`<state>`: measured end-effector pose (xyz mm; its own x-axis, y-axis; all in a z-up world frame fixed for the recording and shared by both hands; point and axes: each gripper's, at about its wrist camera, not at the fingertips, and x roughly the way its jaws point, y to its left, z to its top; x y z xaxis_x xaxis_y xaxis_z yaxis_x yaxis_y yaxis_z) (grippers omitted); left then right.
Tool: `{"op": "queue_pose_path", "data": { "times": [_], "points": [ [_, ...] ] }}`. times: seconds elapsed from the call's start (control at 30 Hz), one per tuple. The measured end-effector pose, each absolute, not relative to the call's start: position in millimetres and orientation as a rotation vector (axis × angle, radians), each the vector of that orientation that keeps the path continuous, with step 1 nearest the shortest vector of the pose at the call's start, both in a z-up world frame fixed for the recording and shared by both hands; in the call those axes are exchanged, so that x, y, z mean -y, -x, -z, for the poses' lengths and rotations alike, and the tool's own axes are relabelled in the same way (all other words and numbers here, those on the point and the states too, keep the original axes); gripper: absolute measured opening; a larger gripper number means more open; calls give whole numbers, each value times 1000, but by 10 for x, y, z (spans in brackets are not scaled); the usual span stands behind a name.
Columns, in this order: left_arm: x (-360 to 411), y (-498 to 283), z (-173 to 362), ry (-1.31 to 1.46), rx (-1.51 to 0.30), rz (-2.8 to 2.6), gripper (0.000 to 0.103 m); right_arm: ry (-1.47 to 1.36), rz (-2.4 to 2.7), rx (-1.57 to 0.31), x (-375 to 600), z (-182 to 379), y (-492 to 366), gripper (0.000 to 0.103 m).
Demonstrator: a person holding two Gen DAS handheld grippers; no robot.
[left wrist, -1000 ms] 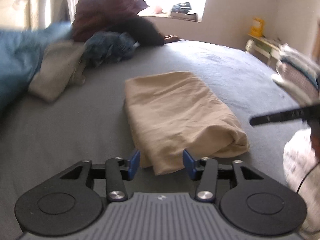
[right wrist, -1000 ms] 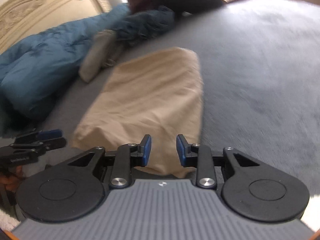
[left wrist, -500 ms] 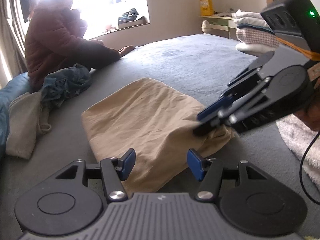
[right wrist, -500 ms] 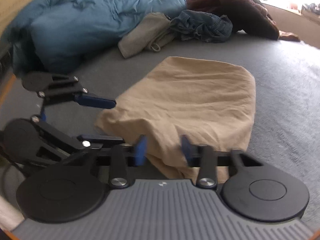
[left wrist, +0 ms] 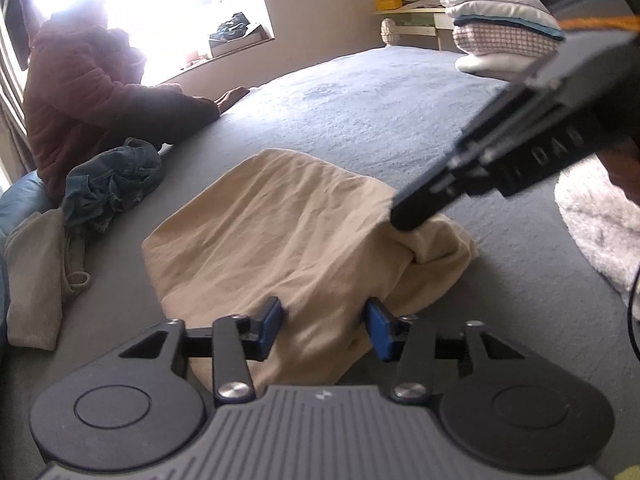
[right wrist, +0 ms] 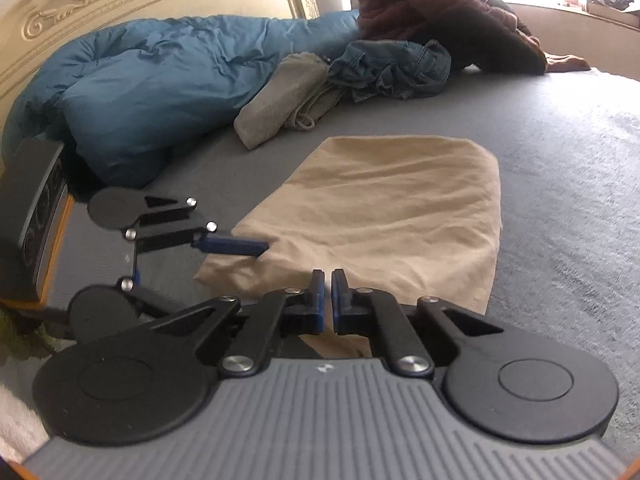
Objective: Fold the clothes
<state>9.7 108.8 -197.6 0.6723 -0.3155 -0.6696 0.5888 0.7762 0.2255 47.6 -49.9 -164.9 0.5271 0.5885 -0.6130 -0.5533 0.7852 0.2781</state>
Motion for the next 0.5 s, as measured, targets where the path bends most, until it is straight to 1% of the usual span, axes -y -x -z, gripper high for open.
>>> {"op": "queue_pose_path", "data": {
  "times": [0.07, 0.1, 0.17, 0.27, 0.33, 0.47, 0.5],
  "points": [
    [-1109, -124, 1958, -428, -652, 523, 23, -58, -697, -764, 502, 1669, -472, 2],
    [-1119, -137, 1949, -414, -650, 518, 21, -58, -699, -769, 498, 1679, -466, 3],
    [-1133, -153, 1929, -386, -642, 507, 12, -62, -700, -787, 498, 1718, -468, 3],
    [-1151, -158, 1896, -357, -622, 499, 6, -76, -696, -822, 507, 1787, -484, 3],
    [-1156, -150, 1885, -355, -606, 496, 4, -102, -696, -823, 548, 1778, -482, 3],
    [-1167, -134, 1889, -351, -591, 494, 3, -216, -711, -740, 750, 1618, -450, 5],
    [-1169, -131, 1888, -348, -585, 494, 3, -233, -701, -744, 777, 1629, -472, 5]
  ]
}}
